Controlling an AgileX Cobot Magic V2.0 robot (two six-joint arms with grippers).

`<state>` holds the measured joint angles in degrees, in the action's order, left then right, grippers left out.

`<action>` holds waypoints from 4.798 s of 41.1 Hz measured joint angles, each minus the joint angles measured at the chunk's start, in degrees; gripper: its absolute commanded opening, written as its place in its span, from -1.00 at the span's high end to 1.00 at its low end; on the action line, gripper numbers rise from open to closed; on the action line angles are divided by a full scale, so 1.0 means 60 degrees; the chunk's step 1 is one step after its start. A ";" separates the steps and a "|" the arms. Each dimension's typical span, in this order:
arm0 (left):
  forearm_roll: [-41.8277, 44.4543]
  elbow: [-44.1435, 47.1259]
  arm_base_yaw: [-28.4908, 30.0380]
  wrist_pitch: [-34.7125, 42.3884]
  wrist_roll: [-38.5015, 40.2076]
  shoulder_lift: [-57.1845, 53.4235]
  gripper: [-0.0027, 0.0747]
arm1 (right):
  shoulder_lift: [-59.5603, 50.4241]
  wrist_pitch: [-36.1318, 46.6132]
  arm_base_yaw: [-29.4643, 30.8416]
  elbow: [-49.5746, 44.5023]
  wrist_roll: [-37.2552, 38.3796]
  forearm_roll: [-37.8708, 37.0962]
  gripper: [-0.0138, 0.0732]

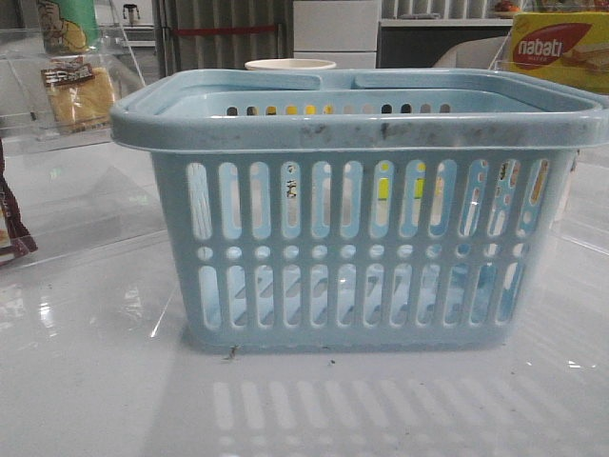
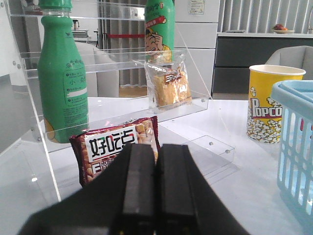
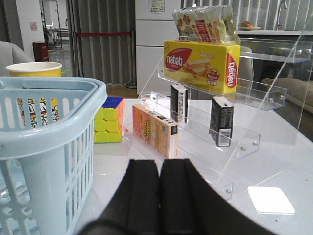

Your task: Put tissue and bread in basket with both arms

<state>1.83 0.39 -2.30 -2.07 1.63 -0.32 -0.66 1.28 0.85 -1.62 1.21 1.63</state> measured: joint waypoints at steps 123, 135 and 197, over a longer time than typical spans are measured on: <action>-0.0550 -0.6419 -0.0831 -0.5651 -0.0512 0.7281 -0.29 | 0.9309 -0.6966 0.0619 0.7727 0.0255 0.0000 -0.63; -0.0423 -0.6419 -0.2556 -0.5369 -0.0754 0.7296 -0.25 | 1.2215 -0.6780 0.1771 1.0212 0.0279 0.0000 -0.63; -0.0305 -0.6346 -0.2810 -0.4886 -0.0807 0.7296 -0.25 | 1.5411 -0.7365 0.0755 1.5282 -0.0344 -0.0382 0.17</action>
<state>0.00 -37.68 -19.16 -31.38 -3.21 43.45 91.81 -42.91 5.38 90.07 -0.85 -0.66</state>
